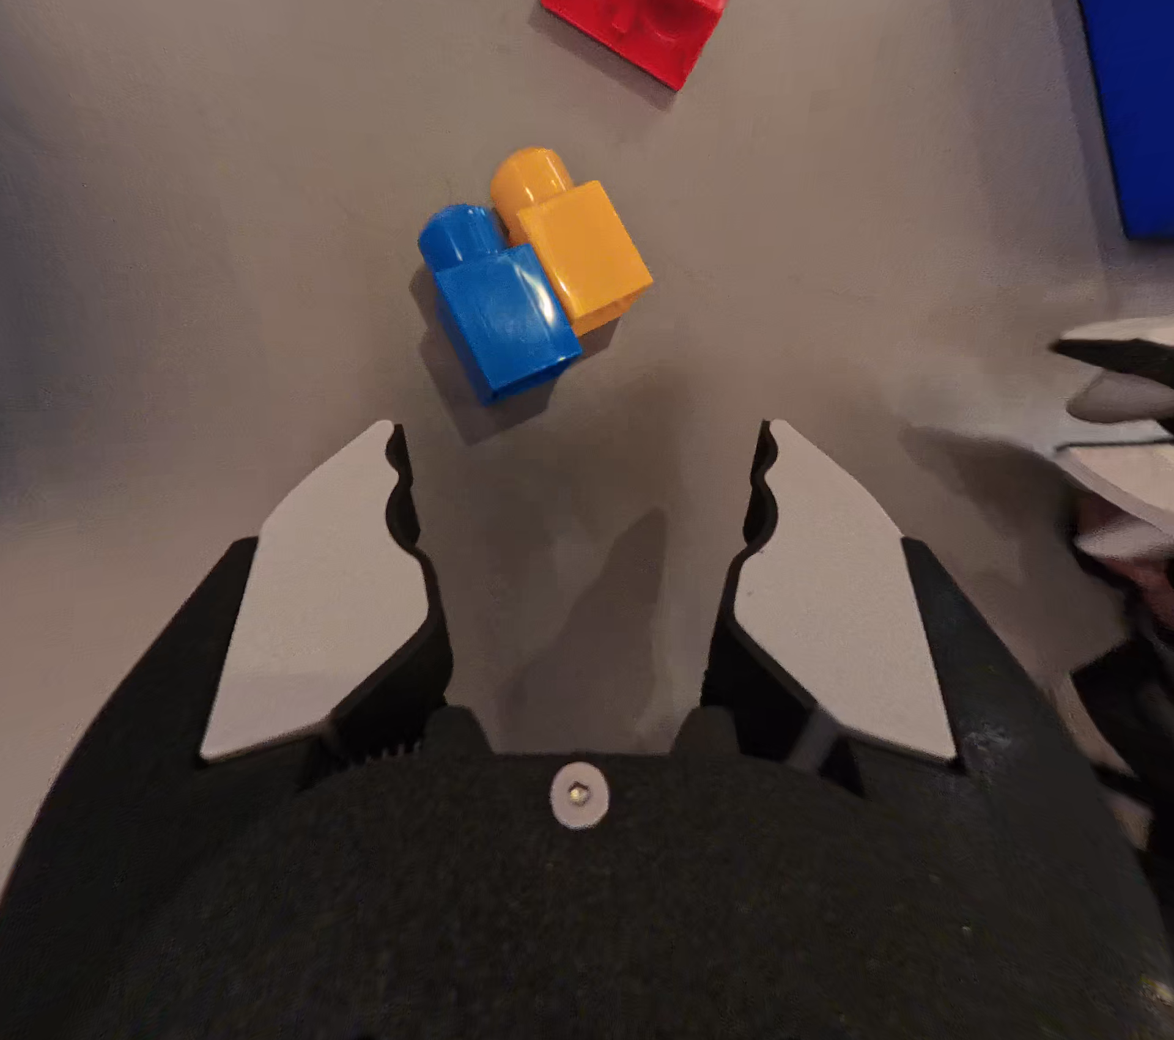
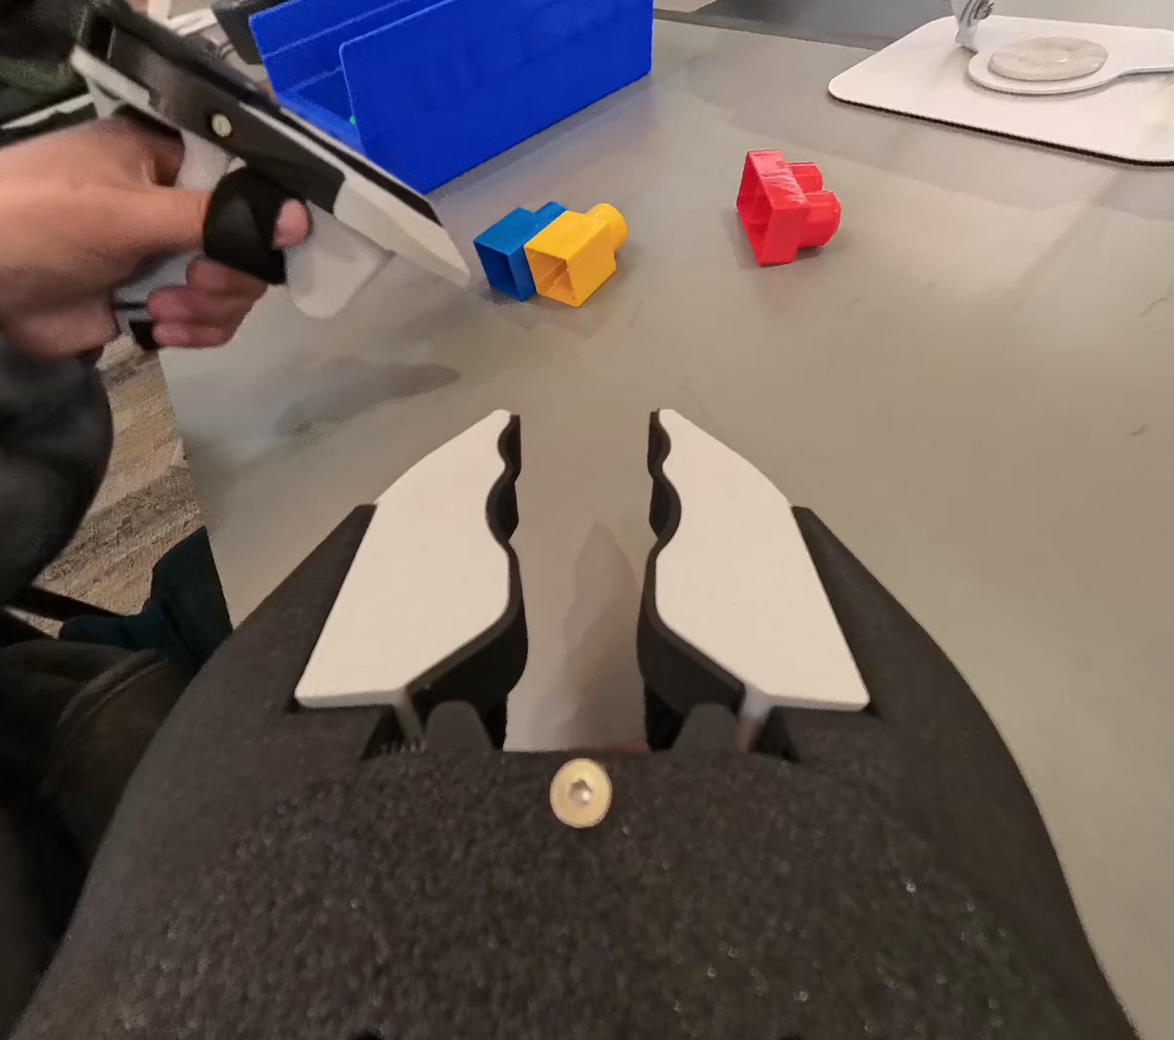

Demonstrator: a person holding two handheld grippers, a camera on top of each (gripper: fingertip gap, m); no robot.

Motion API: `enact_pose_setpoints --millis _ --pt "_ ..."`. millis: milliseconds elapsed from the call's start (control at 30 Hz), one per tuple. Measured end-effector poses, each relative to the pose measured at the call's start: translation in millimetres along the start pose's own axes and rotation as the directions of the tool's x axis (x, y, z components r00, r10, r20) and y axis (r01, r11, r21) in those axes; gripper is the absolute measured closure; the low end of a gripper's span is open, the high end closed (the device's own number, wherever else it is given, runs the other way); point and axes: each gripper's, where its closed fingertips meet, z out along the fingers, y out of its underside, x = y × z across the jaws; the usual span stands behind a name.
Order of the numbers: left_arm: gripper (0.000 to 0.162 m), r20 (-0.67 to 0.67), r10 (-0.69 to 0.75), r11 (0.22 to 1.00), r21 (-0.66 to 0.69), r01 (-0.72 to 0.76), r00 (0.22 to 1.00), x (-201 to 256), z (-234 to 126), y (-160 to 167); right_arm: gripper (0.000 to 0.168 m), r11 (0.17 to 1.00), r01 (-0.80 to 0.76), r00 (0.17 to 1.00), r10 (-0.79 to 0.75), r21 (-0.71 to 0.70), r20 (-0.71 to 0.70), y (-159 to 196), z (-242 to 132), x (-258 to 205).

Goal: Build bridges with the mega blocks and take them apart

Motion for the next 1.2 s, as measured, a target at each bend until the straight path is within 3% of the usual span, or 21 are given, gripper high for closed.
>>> enact_pose_setpoints --millis 133,333,533,667,1033,1200 --pt "0.050 0.221 -0.012 0.999 0.049 0.001 0.975 -18 6 -10 0.129 1.000 -0.030 0.999 0.029 -0.010 -0.046 3 -3 7" --pt "0.036 0.263 -0.101 0.989 0.135 0.068 0.960 2 26 -10 0.128 1.000 0.021 0.988 -0.020 0.006 -0.155 0 -10 21" --pt "0.042 0.355 -0.096 0.985 0.166 0.038 0.930 3 42 -14 0.128 0.999 0.042 0.980 -0.039 0.010 -0.197 -5 -10 32" --pt "0.039 0.315 -0.147 0.985 0.132 0.110 0.938 4 54 -14 0.128 0.998 0.066 0.978 -0.063 0.011 -0.197 -10 -7 30" --pt "0.043 0.373 -0.145 0.986 0.130 0.104 0.917 -12 60 -24 0.128 0.997 0.072 0.984 -0.072 -0.003 -0.164 -9 0 23" --pt "0.059 0.408 -0.168 0.978 0.181 0.101 0.898 -18 54 -30 0.128 0.998 0.067 0.984 -0.066 -0.005 -0.163 -9 0 23"
